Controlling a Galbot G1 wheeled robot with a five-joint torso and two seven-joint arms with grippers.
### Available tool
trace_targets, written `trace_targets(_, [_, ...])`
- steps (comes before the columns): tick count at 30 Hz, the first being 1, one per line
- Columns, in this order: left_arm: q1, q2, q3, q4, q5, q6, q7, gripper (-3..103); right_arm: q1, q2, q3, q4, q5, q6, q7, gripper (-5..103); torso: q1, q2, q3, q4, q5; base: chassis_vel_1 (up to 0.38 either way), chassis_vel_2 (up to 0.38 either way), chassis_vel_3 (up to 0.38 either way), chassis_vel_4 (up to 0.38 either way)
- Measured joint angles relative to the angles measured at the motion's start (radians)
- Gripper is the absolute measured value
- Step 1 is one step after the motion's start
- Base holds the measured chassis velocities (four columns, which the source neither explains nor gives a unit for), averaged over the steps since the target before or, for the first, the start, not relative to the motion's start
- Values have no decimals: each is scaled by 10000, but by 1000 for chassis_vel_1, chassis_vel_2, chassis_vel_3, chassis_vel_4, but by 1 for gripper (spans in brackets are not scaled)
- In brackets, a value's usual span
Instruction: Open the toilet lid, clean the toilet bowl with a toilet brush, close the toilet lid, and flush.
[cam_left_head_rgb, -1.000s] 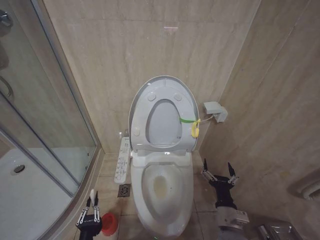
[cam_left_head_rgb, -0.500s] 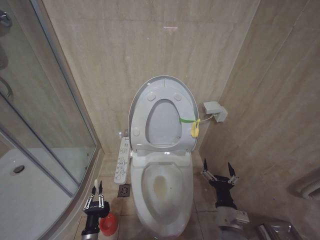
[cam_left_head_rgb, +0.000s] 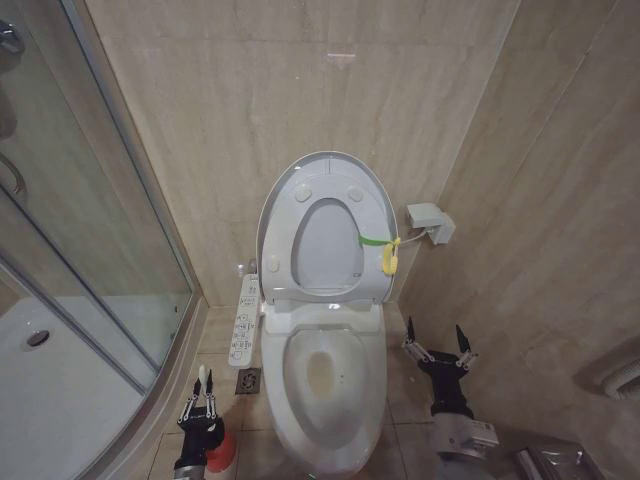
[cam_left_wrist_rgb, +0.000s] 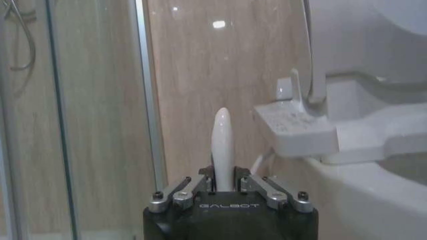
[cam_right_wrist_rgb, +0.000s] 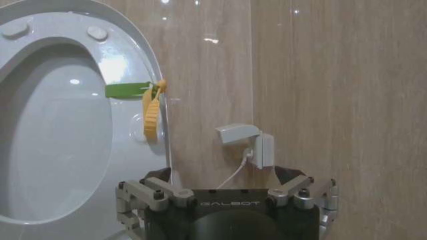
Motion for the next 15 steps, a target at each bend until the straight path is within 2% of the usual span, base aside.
trace_targets(15, [-943,48,176,1769,-136,1,244,19,0,0,0,0,0,0,0,100,0,0,0,0,0,0,0,0,0])
